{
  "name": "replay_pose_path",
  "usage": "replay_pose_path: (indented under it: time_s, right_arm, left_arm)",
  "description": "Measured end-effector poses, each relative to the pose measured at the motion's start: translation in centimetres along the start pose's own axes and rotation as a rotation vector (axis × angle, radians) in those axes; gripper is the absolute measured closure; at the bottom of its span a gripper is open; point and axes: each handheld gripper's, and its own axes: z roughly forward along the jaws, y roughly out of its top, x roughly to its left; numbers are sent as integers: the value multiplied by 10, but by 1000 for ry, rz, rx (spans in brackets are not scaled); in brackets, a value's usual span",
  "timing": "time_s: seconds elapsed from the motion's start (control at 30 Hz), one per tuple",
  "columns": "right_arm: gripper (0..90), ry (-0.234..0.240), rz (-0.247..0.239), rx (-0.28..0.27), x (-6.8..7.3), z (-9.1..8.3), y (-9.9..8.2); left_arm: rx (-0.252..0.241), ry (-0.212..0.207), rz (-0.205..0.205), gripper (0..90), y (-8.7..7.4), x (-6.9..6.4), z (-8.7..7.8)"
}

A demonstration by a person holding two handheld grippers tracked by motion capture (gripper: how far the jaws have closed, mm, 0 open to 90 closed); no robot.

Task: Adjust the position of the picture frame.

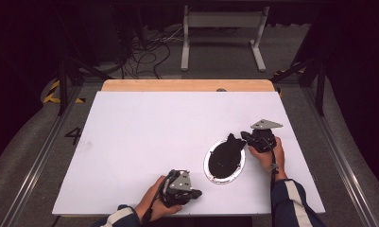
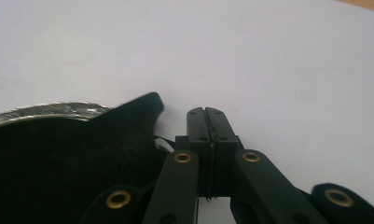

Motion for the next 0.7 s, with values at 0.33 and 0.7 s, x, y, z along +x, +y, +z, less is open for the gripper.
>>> replay_pose_path:
  time_s: [0.33, 0.7]
  right_arm:
    - [900, 39, 12, 59, -2, 8, 0]
    - [900, 117, -25, 125, 5, 5, 0]
  left_arm:
    - [46, 26, 61, 880, 30, -7, 30]
    - [72, 120, 62, 872, 31, -2, 27]
